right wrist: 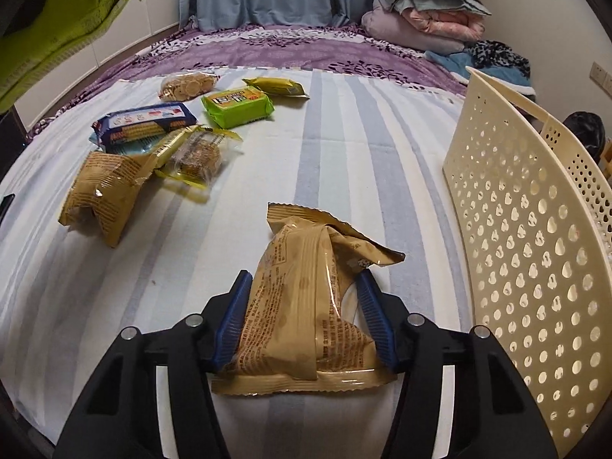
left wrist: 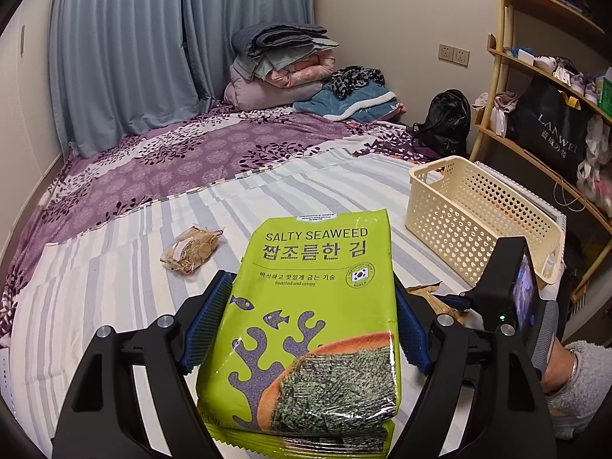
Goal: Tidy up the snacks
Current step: 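Carry the tan cookie packet into the cream basket and release with the right gripper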
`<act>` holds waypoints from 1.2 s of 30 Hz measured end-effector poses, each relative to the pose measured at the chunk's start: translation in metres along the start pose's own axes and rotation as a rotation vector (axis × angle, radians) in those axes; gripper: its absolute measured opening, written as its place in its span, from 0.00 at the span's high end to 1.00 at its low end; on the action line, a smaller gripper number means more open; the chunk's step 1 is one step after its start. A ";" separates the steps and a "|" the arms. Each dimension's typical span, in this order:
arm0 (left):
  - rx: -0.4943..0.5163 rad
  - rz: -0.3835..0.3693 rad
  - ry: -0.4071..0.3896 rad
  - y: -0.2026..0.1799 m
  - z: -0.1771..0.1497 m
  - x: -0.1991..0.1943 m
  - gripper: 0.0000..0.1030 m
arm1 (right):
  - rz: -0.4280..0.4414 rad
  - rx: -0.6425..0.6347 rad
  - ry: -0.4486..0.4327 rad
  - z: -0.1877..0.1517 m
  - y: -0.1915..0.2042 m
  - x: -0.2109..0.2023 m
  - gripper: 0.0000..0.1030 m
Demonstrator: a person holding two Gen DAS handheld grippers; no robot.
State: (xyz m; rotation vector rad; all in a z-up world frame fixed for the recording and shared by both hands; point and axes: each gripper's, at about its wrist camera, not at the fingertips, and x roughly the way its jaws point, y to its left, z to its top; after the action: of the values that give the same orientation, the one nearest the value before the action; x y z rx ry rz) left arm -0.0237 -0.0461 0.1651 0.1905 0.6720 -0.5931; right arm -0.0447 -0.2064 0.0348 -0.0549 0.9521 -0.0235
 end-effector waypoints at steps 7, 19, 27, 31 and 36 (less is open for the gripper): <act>-0.005 0.004 -0.018 -0.003 0.005 -0.005 0.22 | 0.037 0.028 -0.138 0.018 0.000 -0.051 0.46; 0.041 -0.029 -0.042 -0.040 0.023 -0.005 0.22 | -0.020 0.152 -0.372 0.028 -0.059 -0.143 0.46; 0.096 -0.044 -0.026 -0.075 0.035 0.007 0.22 | -0.115 0.278 -0.378 0.005 -0.125 -0.147 0.46; 0.119 -0.054 -0.024 -0.093 0.044 0.014 0.22 | -0.142 0.347 -0.356 -0.009 -0.156 -0.140 0.45; 0.155 -0.082 -0.032 -0.119 0.059 0.023 0.22 | -0.165 0.395 -0.337 -0.021 -0.181 -0.131 0.34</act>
State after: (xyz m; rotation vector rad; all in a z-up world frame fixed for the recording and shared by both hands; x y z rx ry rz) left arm -0.0469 -0.1744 0.1985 0.2983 0.6054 -0.7257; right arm -0.1372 -0.3822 0.1398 0.2216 0.5907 -0.3439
